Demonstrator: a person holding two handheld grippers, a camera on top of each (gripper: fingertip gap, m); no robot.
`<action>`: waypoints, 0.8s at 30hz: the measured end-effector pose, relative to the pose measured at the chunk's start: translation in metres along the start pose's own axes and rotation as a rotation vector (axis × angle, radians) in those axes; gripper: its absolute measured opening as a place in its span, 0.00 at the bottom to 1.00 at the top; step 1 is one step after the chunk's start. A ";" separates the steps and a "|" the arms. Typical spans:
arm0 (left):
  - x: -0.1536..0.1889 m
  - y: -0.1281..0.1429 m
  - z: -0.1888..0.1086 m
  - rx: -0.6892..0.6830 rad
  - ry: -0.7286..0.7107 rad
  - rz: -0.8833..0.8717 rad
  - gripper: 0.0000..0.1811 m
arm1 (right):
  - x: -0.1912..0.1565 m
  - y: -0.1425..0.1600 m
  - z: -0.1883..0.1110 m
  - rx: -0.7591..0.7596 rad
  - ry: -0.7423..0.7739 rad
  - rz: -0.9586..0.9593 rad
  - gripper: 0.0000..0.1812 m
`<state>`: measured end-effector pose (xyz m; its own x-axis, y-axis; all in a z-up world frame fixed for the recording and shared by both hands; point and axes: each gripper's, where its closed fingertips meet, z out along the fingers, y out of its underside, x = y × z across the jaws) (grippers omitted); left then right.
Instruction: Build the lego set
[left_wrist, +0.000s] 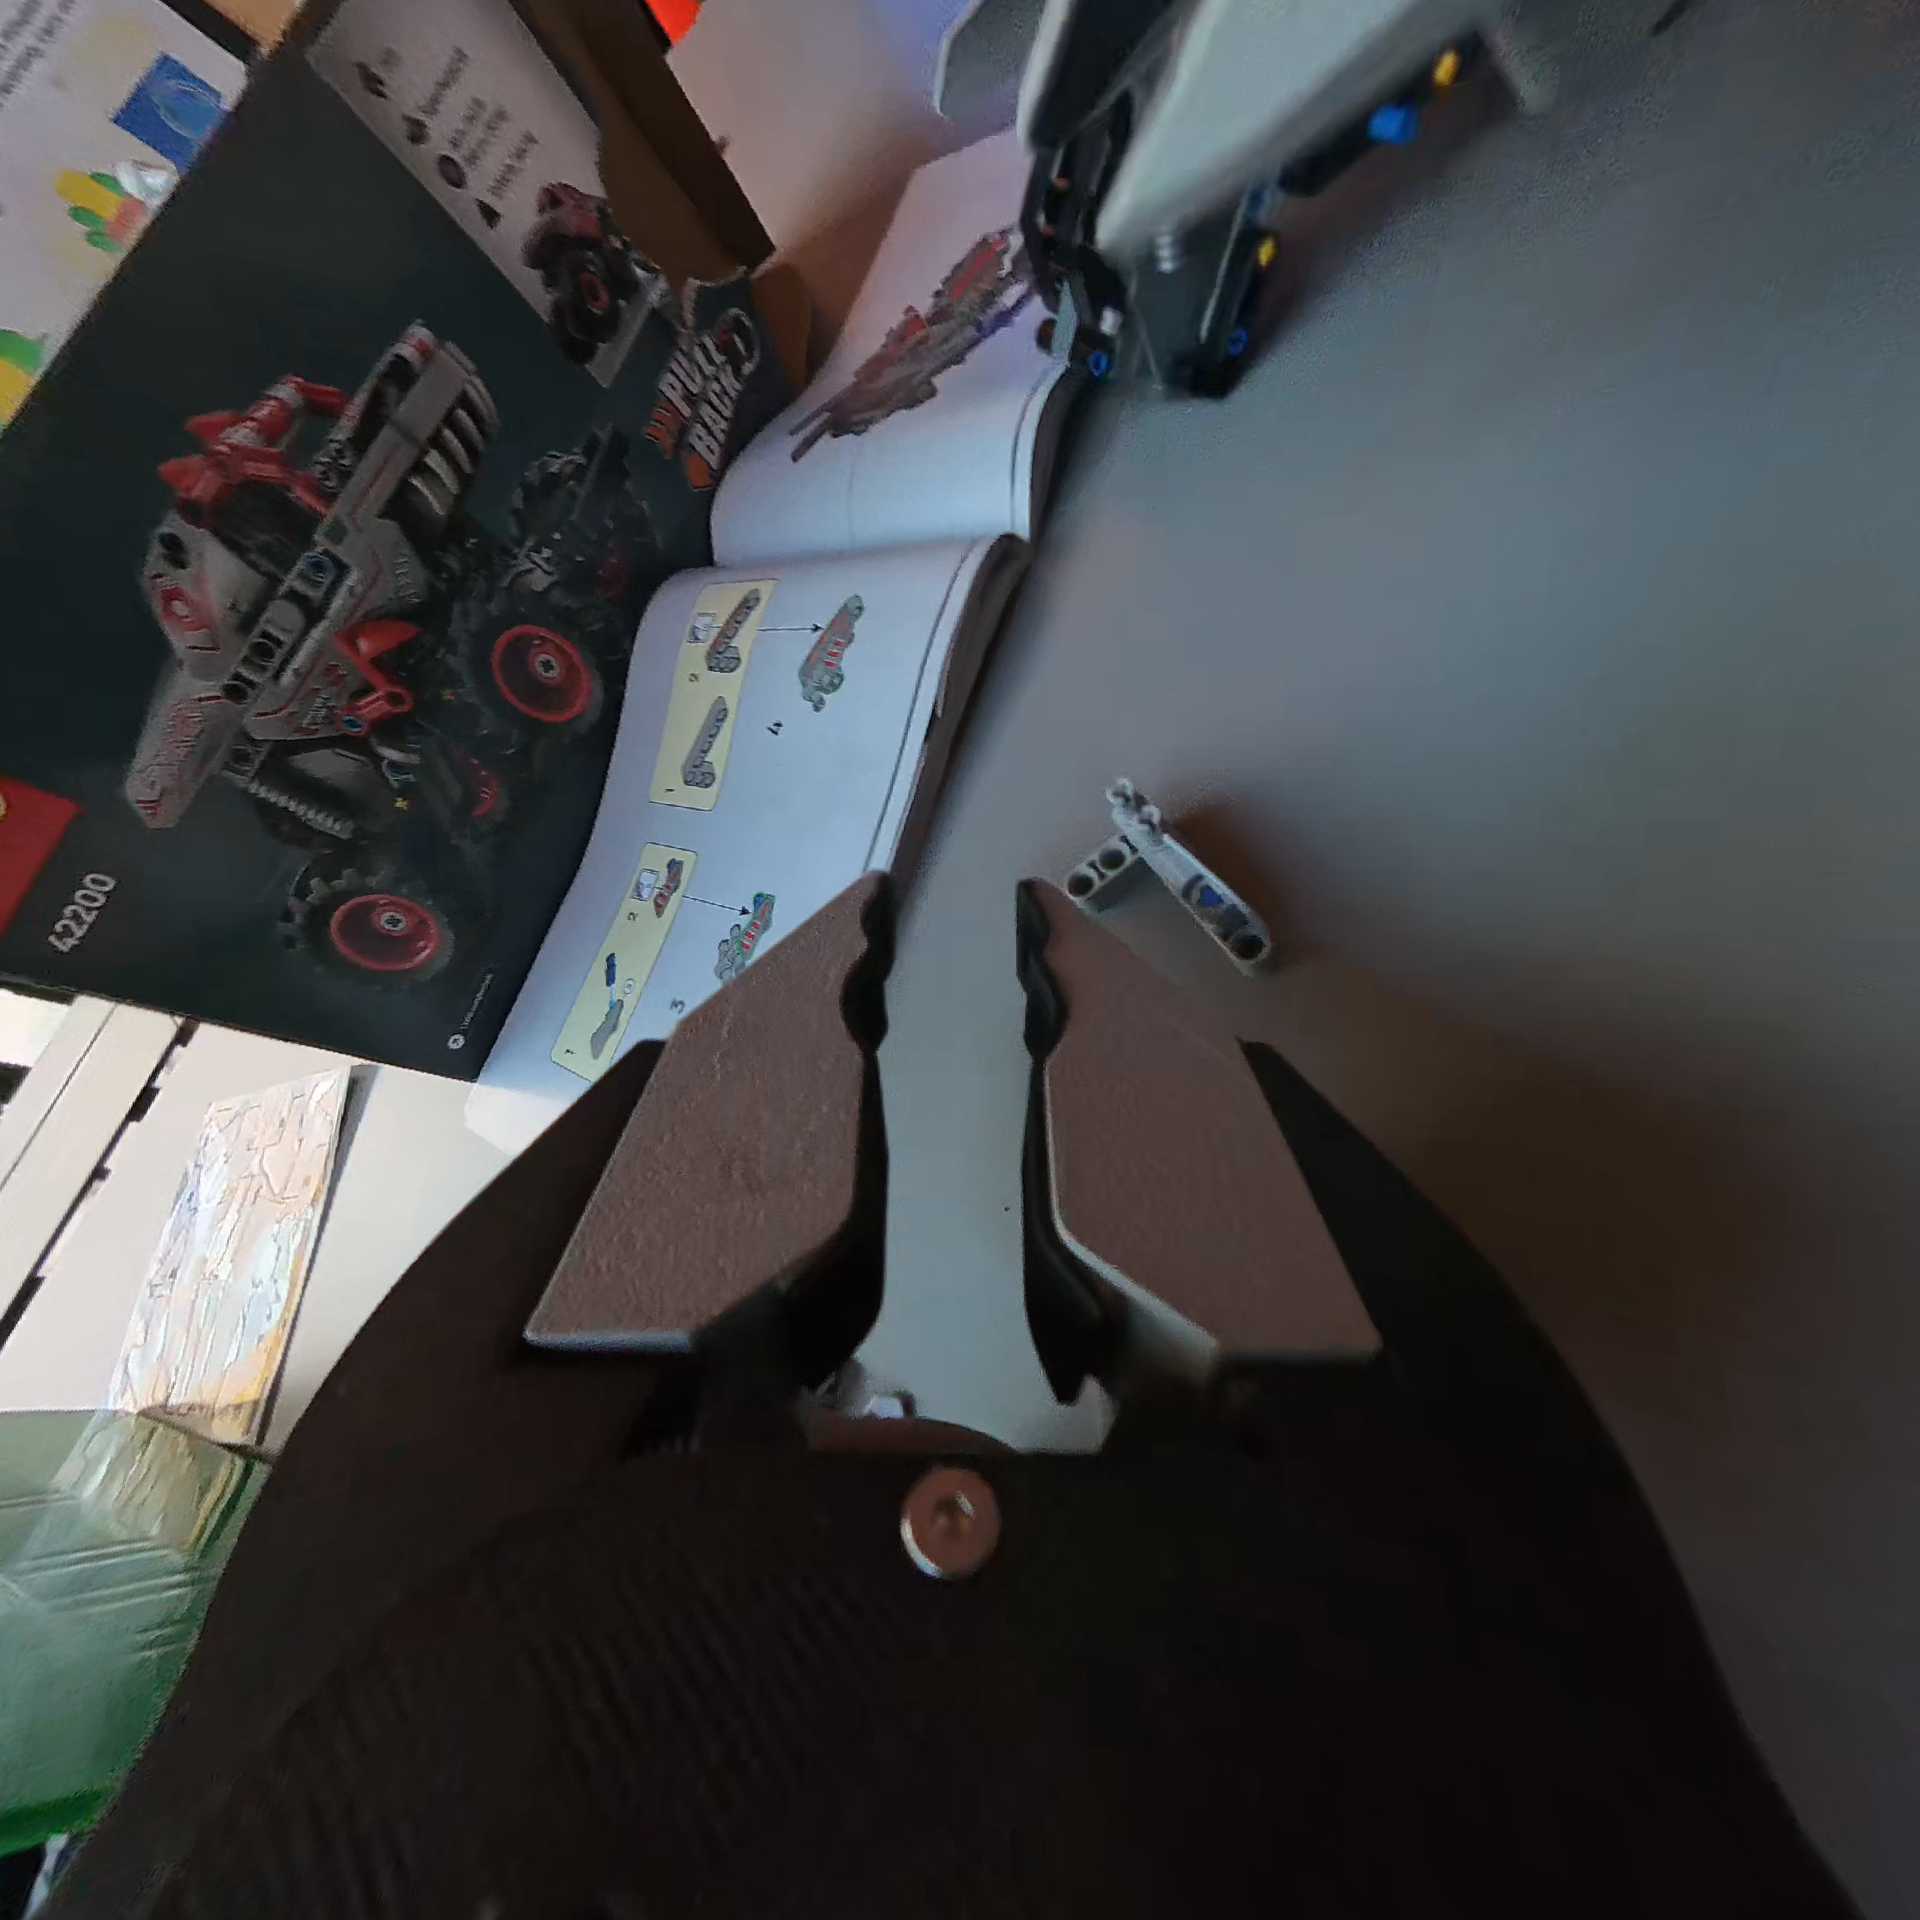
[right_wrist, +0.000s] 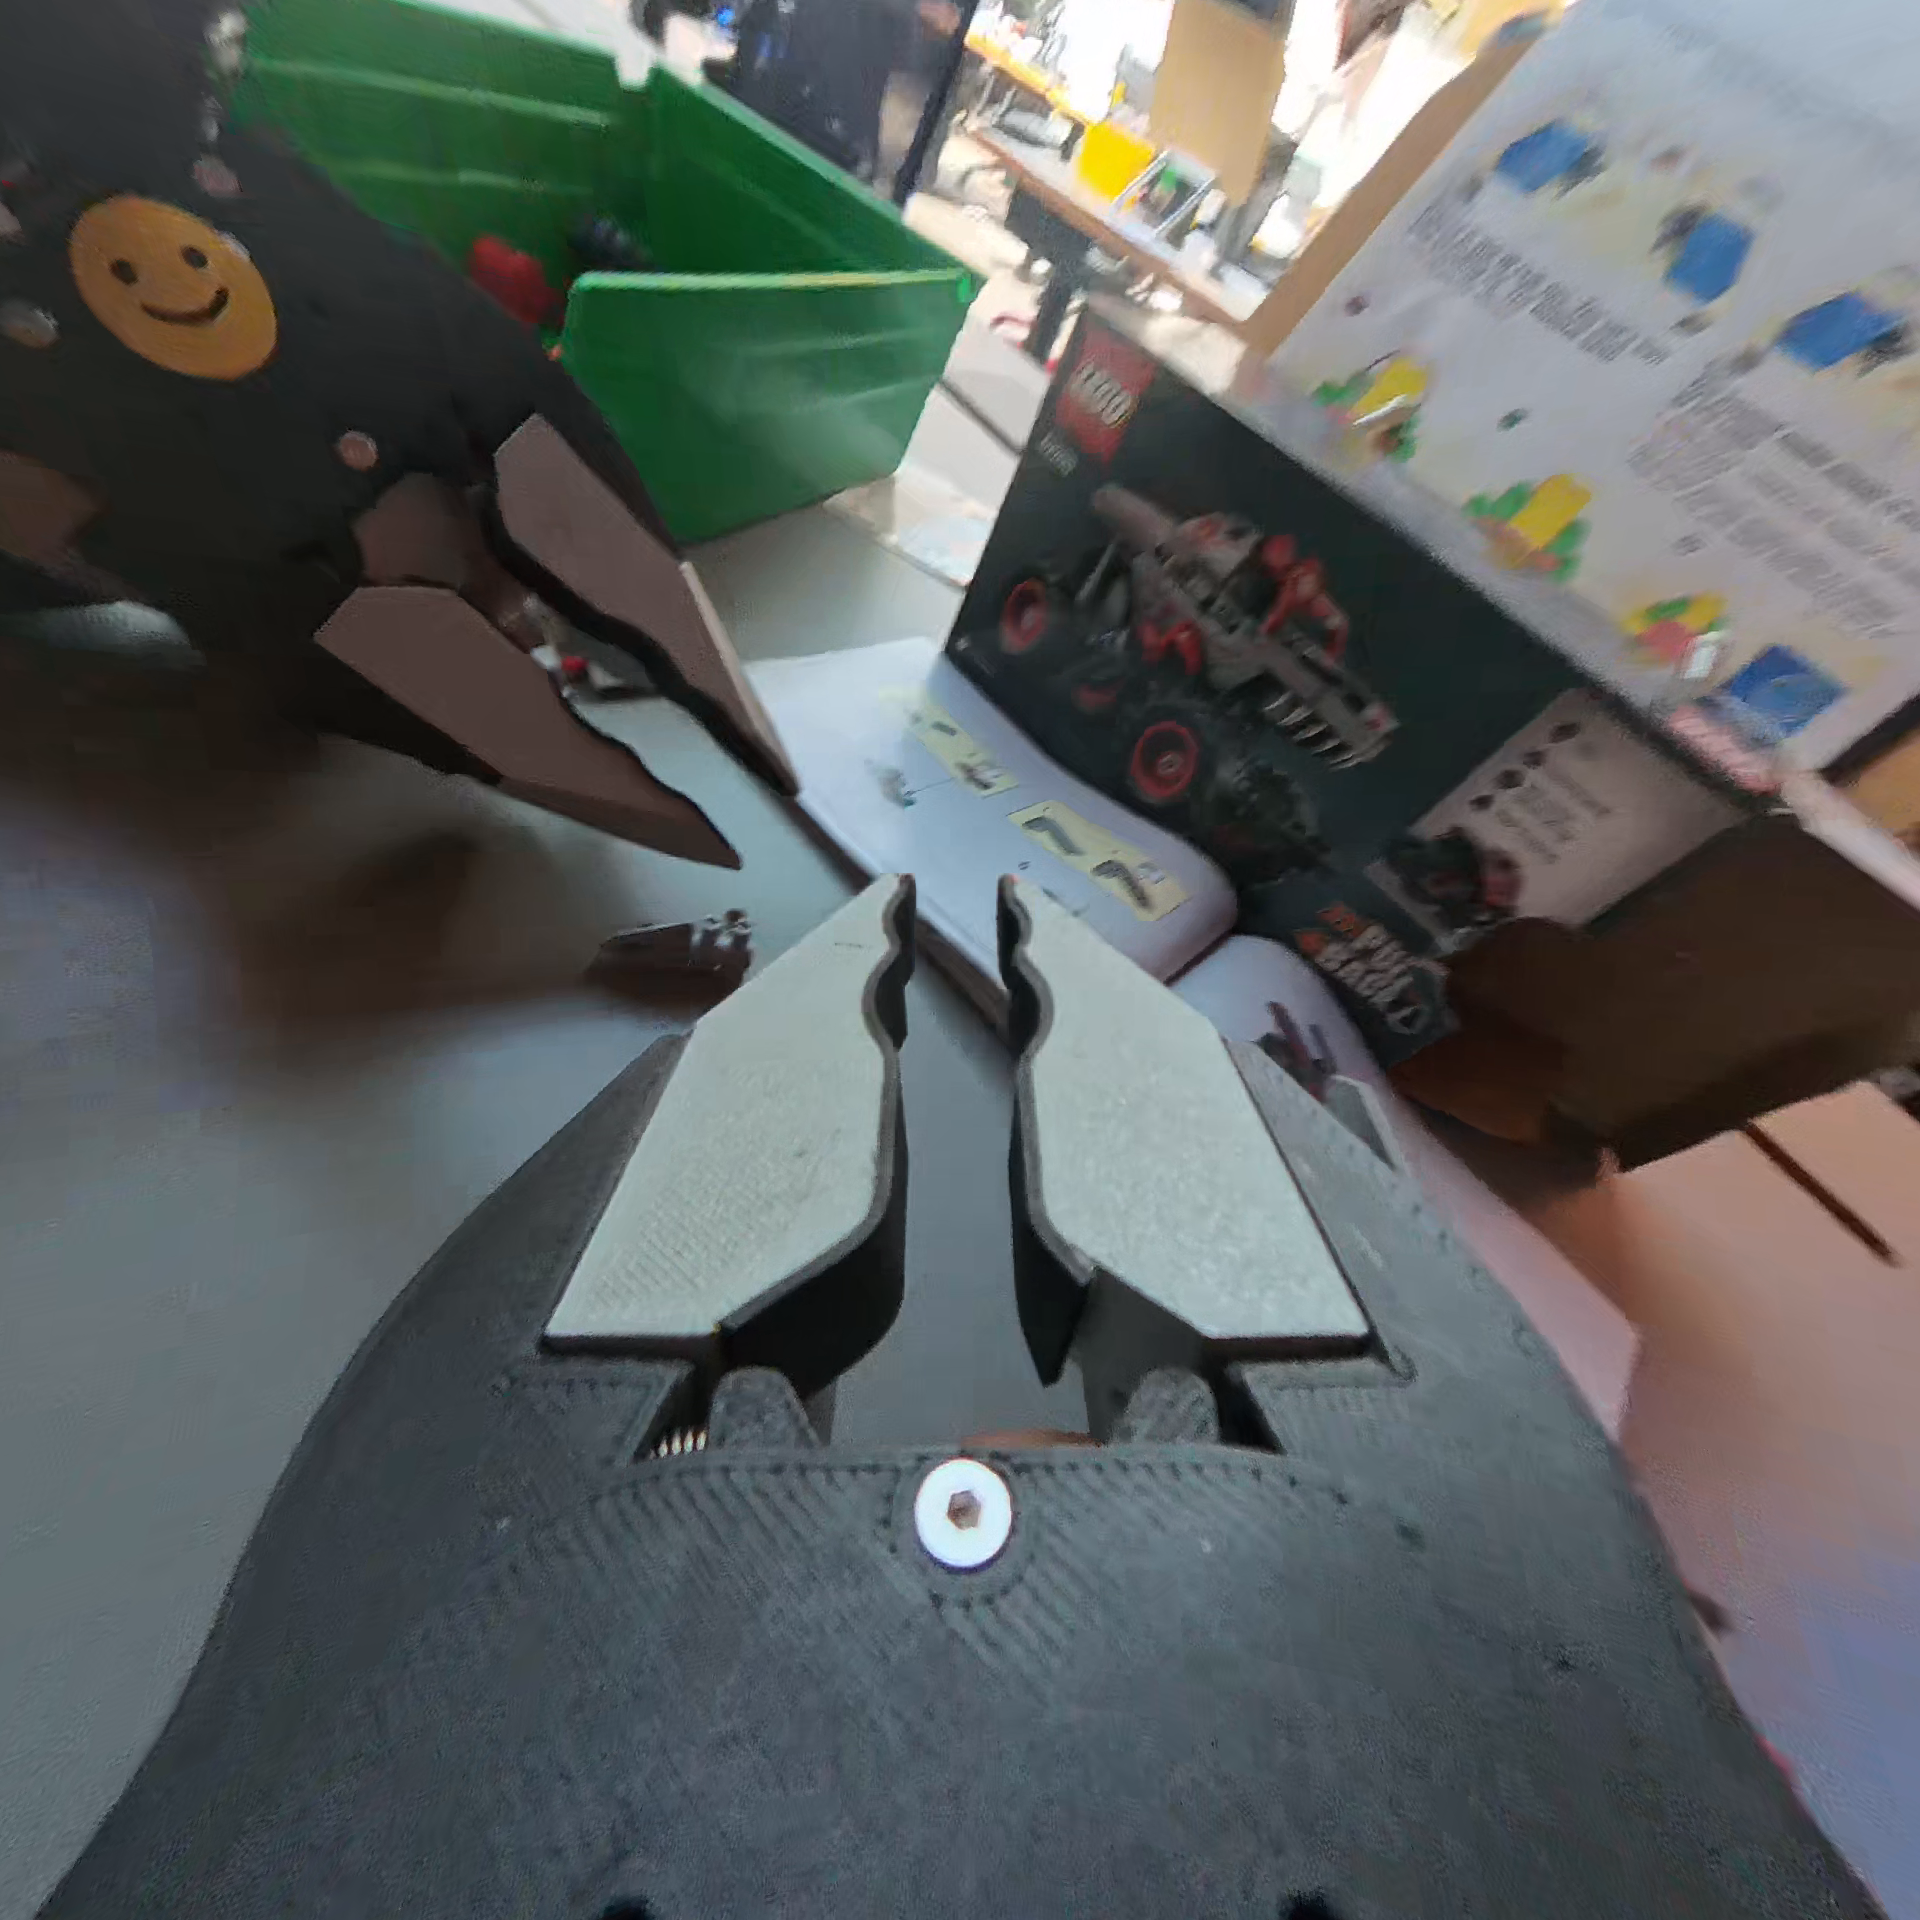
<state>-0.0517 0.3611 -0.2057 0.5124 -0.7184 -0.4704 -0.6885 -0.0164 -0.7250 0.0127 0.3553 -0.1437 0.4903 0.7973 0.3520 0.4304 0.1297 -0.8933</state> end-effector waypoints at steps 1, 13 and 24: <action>-0.003 -0.002 -0.001 0.015 -0.008 -0.016 0.12 | 0.010 -0.009 -0.008 0.024 0.041 0.003 0.06; -0.008 -0.006 -0.003 0.048 -0.022 -0.024 0.12 | 0.057 0.019 -0.057 -0.345 -0.195 0.143 0.33; -0.009 -0.005 -0.002 0.045 -0.016 -0.041 0.12 | 0.077 0.086 -0.064 -0.612 -0.116 0.049 0.28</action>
<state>-0.0541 0.3659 -0.1967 0.5477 -0.7068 -0.4476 -0.6432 -0.0136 -0.7656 0.1364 0.3902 -0.1758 0.4500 0.8570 0.2510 0.7822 -0.2427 -0.5738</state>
